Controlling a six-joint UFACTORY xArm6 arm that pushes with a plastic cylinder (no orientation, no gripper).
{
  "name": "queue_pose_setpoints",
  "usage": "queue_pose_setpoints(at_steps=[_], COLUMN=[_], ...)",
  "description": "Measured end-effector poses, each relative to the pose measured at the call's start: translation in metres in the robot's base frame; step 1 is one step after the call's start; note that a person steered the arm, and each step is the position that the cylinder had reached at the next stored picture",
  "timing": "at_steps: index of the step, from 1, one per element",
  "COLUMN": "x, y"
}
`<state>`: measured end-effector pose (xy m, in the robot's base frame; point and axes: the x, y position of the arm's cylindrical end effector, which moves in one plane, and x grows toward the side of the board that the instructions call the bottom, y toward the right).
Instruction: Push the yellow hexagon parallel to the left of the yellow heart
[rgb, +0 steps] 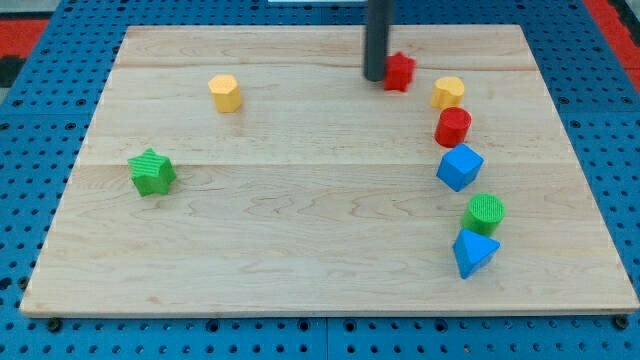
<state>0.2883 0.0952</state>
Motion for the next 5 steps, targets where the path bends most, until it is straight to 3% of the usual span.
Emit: queue_pose_setpoints(at_steps=[1,2,4,5], x=[-0.013,-0.027,-0.042,-0.042], y=[0.037,-0.025,-0.215,-0.222])
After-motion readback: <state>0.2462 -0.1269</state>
